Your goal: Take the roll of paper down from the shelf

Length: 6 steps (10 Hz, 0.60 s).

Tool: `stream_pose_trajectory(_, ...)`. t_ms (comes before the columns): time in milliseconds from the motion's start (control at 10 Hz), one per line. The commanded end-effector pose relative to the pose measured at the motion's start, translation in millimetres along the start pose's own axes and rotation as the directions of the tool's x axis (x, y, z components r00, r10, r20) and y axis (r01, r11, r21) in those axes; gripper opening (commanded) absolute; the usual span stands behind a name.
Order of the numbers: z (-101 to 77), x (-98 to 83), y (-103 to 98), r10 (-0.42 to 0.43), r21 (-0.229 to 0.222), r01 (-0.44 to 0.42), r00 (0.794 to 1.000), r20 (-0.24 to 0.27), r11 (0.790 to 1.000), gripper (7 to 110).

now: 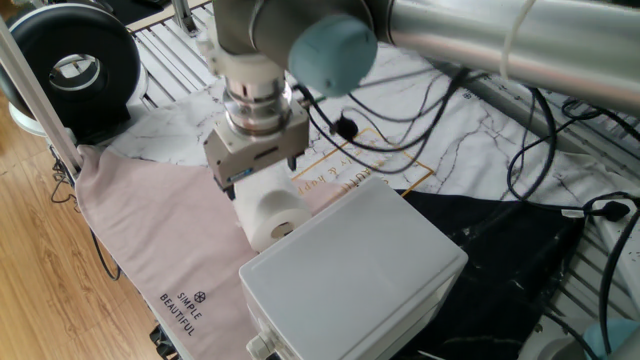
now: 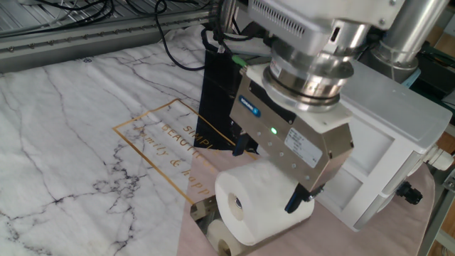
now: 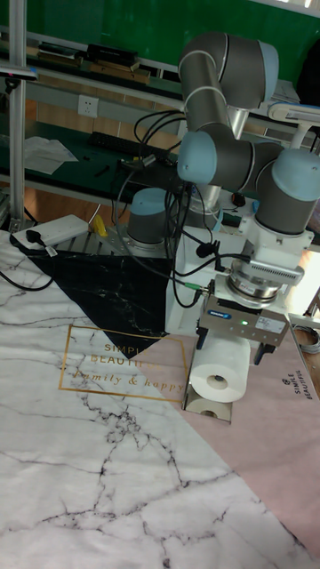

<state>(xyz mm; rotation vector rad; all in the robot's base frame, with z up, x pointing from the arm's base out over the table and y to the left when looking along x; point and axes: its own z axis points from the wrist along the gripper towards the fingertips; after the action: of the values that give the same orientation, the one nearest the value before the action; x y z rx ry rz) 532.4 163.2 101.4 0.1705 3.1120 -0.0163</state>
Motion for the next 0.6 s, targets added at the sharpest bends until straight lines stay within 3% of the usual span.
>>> stream_pose_trajectory(0, -35.2, -22.1, 1, -0.121, 0.009, 0.121, 0.993, 0.0, 0.993, 66)
stream_pose_trajectory(200, -48.6, -31.4, 10, -0.146, 0.027, 0.146, 0.989, -0.008, 0.989, 66)
stream_pose_trajectory(300, -52.7, -41.7, 16, -0.152, 0.034, 0.151, 0.988, 0.023, 0.988, 88)
stream_pose_trajectory(400, -56.4, -46.5, 11, -0.145, 0.07, 0.142, 0.989, 0.037, 0.987, 88)
stream_pose_trajectory(500, -57.3, -47.1, 10, -0.141, 0.076, 0.138, 0.989, 0.04, 0.988, 66)
